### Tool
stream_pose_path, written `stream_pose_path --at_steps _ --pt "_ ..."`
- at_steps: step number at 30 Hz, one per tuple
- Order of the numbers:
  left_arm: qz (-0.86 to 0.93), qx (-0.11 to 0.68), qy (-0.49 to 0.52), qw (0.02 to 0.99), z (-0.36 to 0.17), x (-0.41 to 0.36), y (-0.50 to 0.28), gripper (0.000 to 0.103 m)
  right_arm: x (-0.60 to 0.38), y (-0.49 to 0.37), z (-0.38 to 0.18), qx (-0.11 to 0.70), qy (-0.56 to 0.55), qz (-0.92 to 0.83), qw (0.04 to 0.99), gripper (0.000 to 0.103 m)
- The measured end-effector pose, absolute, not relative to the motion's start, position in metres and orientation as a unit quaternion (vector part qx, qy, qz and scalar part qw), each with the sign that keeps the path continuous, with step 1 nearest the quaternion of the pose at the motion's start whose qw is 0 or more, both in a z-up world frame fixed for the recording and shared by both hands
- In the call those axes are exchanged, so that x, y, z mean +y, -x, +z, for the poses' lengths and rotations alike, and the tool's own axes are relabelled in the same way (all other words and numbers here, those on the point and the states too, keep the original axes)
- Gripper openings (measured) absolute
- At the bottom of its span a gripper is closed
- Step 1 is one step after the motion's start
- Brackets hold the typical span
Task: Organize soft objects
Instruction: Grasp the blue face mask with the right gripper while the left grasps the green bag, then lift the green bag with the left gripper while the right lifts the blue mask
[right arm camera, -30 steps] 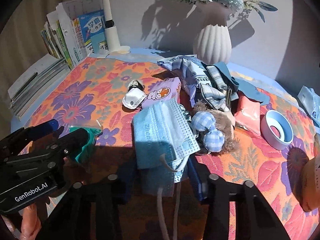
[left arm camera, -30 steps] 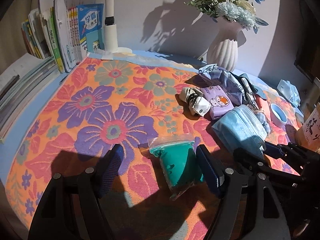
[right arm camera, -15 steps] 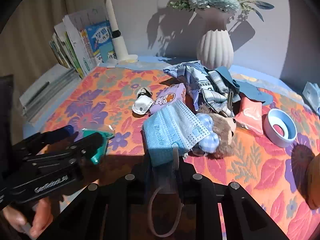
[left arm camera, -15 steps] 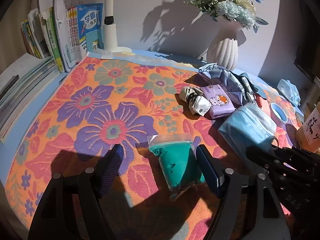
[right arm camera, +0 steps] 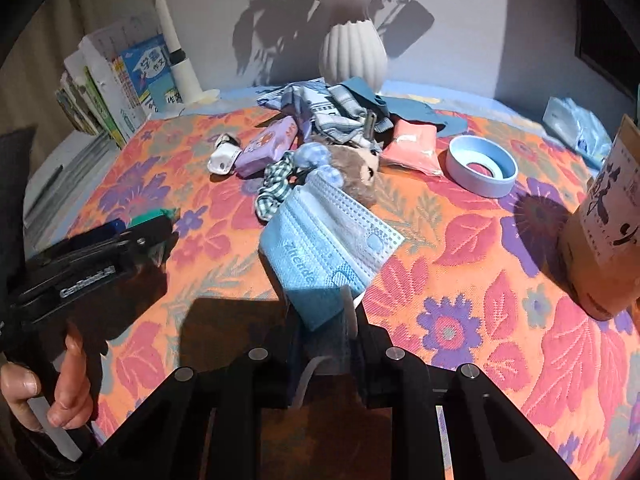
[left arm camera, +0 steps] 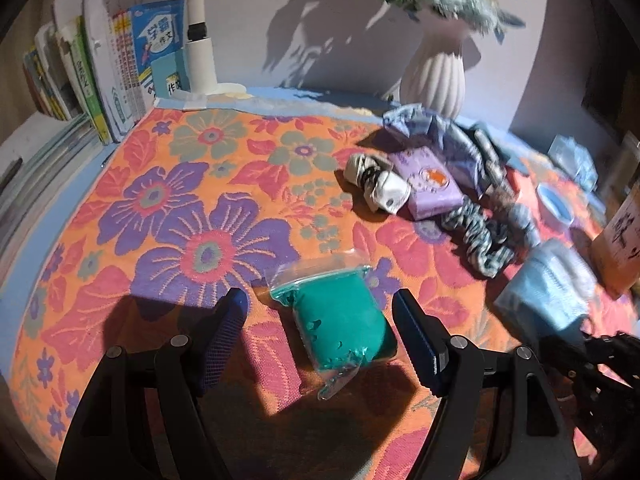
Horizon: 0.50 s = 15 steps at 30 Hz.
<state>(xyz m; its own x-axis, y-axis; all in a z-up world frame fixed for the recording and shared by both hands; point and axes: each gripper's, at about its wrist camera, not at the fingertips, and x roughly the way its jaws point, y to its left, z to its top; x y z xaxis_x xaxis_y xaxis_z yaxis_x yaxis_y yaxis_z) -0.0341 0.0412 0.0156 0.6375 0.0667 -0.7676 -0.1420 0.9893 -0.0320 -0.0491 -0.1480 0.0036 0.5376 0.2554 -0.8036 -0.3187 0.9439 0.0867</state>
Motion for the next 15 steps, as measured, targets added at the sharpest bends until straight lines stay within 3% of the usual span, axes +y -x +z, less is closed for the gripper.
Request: stream_pose_path --at_steps 2,4,9,15 --pt "0.067 0.429 0.029 0.9 0.013 0.036 0.031 0.073 -0.144 0.052 0.003 0.45 0.046 0.163 0.877 0.023" --pt "0.071 0.435 0.013 0.897 0.01 0.032 0.029 0.058 -0.145 0.053 0.002 0.45 0.044 0.166 0.876 0.025" --pt "0.069 0.432 -0.016 0.899 0.01 0.02 0.029 0.037 -0.149 0.055 0.0 0.453 0.037 0.171 0.874 0.035" --pt "0.079 0.425 -0.048 0.901 0.01 0.01 0.029 0.036 -0.152 0.056 0.0 0.452 0.032 0.176 0.874 0.042"
